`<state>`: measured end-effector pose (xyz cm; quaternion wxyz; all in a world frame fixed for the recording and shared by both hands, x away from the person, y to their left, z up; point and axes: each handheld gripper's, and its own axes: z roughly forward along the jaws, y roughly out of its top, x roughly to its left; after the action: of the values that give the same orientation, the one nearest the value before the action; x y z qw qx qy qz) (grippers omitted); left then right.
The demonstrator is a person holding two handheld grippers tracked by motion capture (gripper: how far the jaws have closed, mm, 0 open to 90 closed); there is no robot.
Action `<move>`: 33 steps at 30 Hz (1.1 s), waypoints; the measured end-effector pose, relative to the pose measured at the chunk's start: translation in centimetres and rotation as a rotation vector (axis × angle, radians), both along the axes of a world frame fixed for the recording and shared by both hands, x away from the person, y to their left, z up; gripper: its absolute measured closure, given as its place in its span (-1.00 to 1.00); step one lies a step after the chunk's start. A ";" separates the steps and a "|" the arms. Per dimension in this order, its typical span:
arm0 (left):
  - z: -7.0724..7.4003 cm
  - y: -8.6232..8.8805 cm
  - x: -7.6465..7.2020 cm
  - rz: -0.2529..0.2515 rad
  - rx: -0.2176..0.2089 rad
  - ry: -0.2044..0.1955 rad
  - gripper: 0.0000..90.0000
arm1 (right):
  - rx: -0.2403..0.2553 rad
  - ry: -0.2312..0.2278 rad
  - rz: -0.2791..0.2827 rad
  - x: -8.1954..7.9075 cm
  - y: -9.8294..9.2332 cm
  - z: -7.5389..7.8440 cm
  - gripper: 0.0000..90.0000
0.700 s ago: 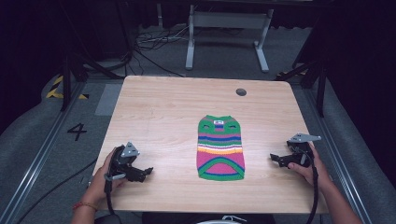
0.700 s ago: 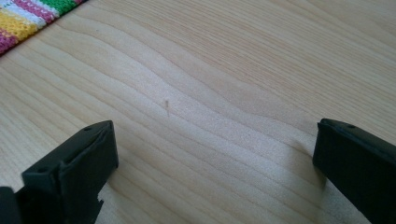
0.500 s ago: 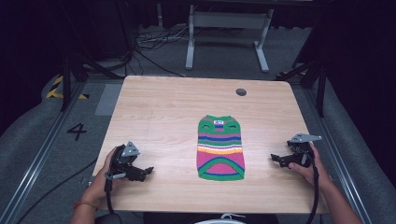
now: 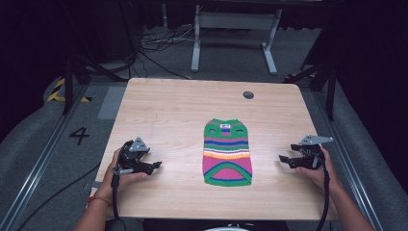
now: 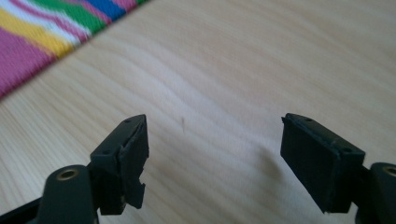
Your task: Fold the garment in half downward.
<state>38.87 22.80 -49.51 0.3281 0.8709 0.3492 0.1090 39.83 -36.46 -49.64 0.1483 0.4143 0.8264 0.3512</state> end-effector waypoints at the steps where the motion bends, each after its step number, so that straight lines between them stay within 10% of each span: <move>1: 0.0 0.0 0.0 0.000 0.000 0.000 -0.46 | 0.000 0.000 0.000 0.0 0.0 0.0 -0.45; 13: 2.8 -6.2 5.2 -0.067 -0.035 -0.061 -0.20 | 0.027 -0.066 0.072 4.2 3.4 4.7 -0.23; 33: 1.4 -15.7 15.0 -0.035 -0.059 -0.024 -0.11 | -0.024 0.000 0.156 13.0 12.2 3.0 0.00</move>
<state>53.91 7.06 -48.15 0.3598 0.8653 0.3332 0.1035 52.87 -24.22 -46.60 0.1255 0.3467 0.8604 0.3517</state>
